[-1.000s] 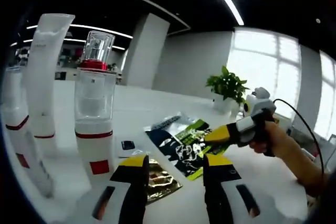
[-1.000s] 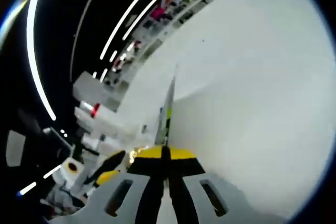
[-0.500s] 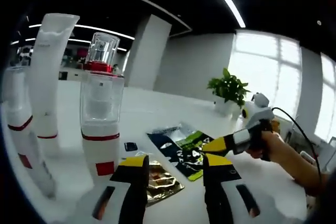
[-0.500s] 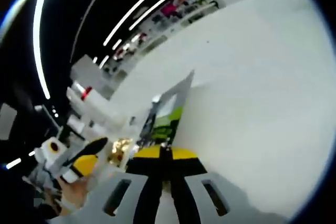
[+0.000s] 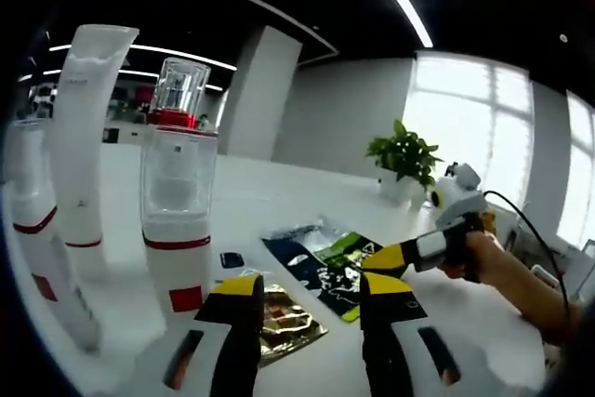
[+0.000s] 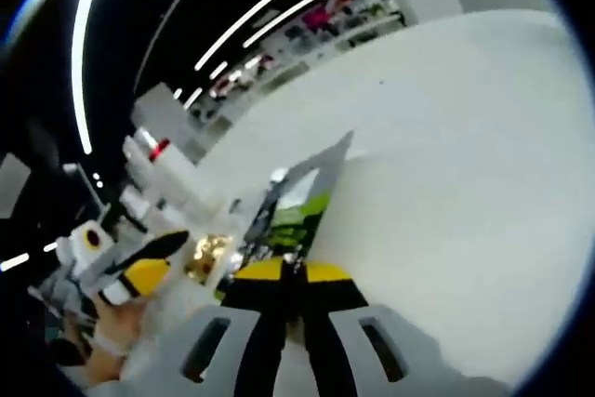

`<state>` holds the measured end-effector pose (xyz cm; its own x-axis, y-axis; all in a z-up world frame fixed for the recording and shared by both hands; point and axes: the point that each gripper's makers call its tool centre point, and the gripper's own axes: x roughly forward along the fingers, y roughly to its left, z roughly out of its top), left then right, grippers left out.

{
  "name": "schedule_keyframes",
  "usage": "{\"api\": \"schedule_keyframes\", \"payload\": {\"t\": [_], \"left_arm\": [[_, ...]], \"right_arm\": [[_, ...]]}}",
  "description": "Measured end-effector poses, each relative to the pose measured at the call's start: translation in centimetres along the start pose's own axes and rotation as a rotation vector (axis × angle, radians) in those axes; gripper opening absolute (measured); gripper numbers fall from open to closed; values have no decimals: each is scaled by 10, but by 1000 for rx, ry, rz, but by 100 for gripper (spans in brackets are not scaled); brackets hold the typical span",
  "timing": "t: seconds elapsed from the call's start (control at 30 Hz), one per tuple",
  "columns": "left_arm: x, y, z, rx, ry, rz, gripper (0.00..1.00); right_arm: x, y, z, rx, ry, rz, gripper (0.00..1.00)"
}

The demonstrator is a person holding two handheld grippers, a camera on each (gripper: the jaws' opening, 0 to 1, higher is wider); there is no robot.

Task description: Arrange the skincare products in the storage area until every visible bottle or jar stands upright without overlapping.

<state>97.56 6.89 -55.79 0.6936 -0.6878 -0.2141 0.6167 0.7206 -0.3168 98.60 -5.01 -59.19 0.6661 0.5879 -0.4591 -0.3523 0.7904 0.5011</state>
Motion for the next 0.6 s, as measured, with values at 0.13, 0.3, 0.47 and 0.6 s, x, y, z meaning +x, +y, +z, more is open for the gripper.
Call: {"api": "schedule_keyframes", "payload": {"t": [0.13, 0.3, 0.47, 0.6], "left_arm": [[1, -1, 0, 4, -3, -5, 42], [1, -2, 0, 9, -2, -11, 42], [1, -1, 0, 7, -2, -10, 42], [2, -1, -1, 9, 1, -10, 42]], "right_arm": [[3, -3, 6, -49, -12, -19, 6], [5, -6, 11, -95, -29, -35, 8], [5, -12, 14, -98, -40, -49, 9], [5, -12, 15, -100, -45, -53, 9]]}}
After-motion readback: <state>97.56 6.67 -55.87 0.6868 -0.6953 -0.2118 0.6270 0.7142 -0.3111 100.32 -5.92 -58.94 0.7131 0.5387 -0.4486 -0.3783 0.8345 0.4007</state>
